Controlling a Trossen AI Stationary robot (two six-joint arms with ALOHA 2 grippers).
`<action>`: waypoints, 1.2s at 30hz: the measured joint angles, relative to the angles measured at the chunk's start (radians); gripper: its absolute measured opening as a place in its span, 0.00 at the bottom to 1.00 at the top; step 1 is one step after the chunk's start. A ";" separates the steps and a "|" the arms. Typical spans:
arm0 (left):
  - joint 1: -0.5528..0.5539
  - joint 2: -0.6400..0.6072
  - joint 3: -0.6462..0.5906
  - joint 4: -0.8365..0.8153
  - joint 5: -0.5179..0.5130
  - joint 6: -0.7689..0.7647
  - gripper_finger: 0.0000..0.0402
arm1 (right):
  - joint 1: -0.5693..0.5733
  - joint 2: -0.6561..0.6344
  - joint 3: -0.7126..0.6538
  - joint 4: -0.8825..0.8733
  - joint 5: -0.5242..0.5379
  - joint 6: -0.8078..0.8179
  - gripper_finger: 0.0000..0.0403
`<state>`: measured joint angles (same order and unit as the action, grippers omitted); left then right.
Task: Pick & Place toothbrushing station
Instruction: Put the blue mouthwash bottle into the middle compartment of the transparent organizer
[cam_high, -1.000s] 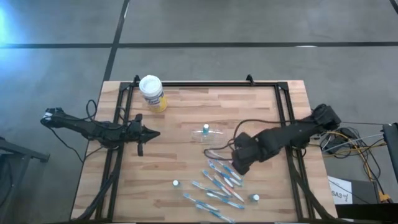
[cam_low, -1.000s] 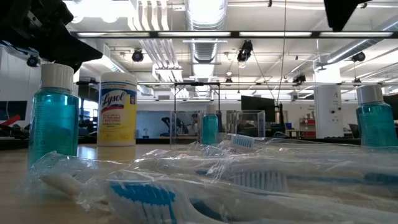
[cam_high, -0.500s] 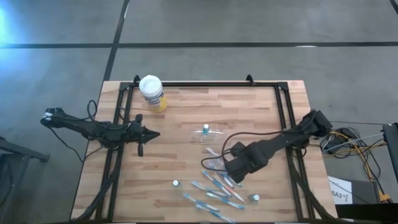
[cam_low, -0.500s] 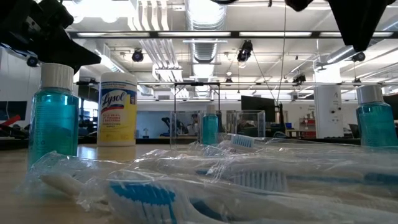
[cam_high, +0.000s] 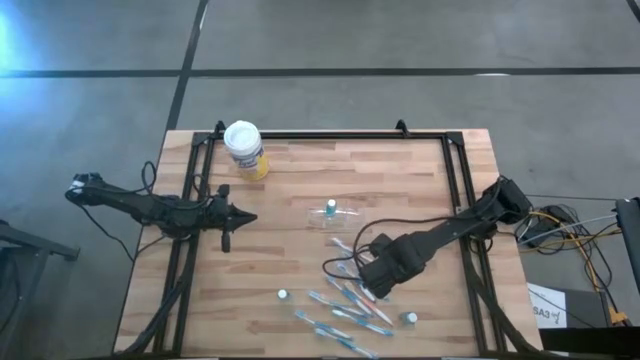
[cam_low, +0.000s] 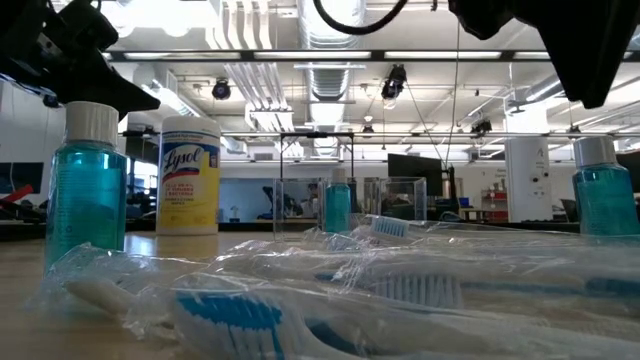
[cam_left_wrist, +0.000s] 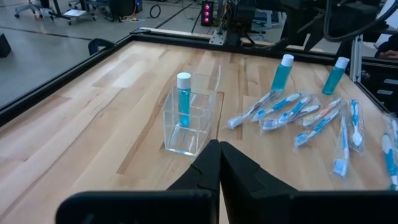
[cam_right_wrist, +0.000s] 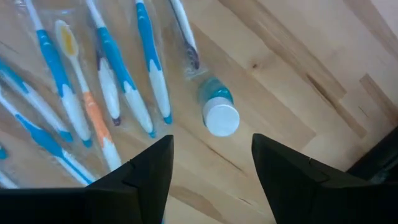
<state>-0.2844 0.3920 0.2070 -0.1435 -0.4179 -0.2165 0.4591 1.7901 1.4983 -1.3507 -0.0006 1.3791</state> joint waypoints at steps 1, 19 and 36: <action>0.000 0.000 0.000 0.000 0.000 0.000 0.02 | 0.000 0.000 -0.009 -0.001 0.000 0.005 0.53; 0.000 0.000 0.000 0.000 0.001 0.000 0.07 | -0.001 0.000 -0.110 0.082 -0.006 0.035 0.53; 0.000 0.000 0.000 0.000 0.001 0.001 0.06 | -0.001 -0.001 -0.156 0.138 -0.007 0.013 0.42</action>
<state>-0.2844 0.3920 0.2070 -0.1436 -0.4168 -0.2157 0.4580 1.7893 1.3426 -1.2123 -0.0078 1.3923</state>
